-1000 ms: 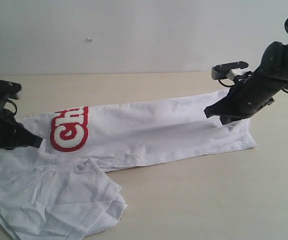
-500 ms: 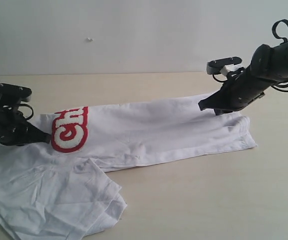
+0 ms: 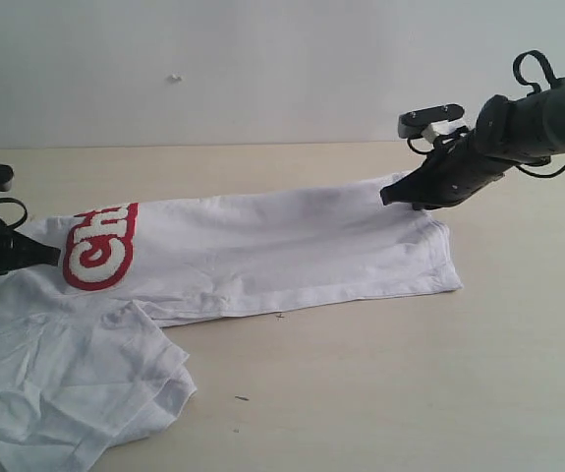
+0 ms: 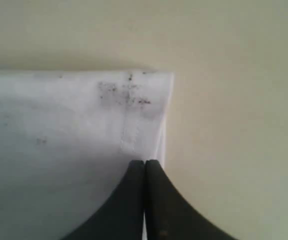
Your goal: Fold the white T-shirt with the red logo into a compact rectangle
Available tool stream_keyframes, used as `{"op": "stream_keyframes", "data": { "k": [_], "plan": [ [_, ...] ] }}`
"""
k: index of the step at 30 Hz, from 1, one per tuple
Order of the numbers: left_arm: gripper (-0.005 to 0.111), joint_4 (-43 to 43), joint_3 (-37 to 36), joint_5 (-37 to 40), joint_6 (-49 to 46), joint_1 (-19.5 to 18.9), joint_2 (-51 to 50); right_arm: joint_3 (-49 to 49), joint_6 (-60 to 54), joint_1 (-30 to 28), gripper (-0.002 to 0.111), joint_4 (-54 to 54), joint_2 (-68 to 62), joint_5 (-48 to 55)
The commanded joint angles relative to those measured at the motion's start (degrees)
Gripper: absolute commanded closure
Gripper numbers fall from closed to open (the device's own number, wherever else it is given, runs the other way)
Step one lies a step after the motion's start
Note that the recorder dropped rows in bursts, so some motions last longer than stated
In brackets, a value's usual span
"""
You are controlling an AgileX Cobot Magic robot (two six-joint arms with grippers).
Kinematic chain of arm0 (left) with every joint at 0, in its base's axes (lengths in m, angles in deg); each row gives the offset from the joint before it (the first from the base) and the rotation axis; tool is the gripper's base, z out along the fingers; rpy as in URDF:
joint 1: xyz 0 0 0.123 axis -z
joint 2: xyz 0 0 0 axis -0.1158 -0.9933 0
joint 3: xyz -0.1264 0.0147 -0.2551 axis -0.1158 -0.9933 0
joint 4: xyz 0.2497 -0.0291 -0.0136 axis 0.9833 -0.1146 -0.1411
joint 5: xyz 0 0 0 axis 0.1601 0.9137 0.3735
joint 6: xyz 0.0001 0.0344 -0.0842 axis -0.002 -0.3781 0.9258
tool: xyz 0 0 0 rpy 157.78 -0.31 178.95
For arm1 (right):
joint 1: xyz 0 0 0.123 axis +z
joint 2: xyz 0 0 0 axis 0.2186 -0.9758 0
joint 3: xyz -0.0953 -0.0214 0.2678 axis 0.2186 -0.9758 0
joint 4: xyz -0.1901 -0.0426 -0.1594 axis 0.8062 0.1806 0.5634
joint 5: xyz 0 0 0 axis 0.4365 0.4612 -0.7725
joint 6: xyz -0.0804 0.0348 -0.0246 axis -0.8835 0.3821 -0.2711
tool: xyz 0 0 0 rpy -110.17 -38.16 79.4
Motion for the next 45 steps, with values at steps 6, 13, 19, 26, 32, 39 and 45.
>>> {"op": "stream_keyframes", "data": {
  "k": [6, 13, 19, 26, 32, 39, 45],
  "plan": [
    [0.107, 0.67, 1.0, 1.06, 0.32, -0.33, -0.53, 4.5, 1.11, -0.08, 0.108, 0.49, -0.97, 5.58],
    [0.107, 0.98, 2.57, -1.93, 0.48, -0.33, 5.64, 5.94, -2.08, -0.08, 0.108, -4.0, 1.58, 5.68],
    [0.107, 1.76, 13.26, 17.61, -1.88, 1.83, 1.97, 6.33, -13.58, 2.7, 0.108, -16.14, 0.73, 7.51],
    [0.107, -7.23, 16.14, 21.84, -10.13, 4.38, -3.85, 6.68, -15.22, 7.5, 0.108, -15.44, 0.12, 8.14],
    [0.107, -8.39, 16.14, 21.27, -10.44, 4.61, -6.42, 11.52, -2.97, 7.22, 0.108, -2.28, -4.99, 11.66],
    [0.107, -8.39, 16.14, 18.0, -10.44, 3.72, -6.63, 14.18, 12.92, 6.36, 0.108, 19.53, -8.08, 13.94],
    [0.107, -7.98, 16.14, 18.0, -10.03, -0.19, -6.63, 14.18, 13.22, 2.73, 0.108, 19.59, -8.44, 17.65]
  ]
}}
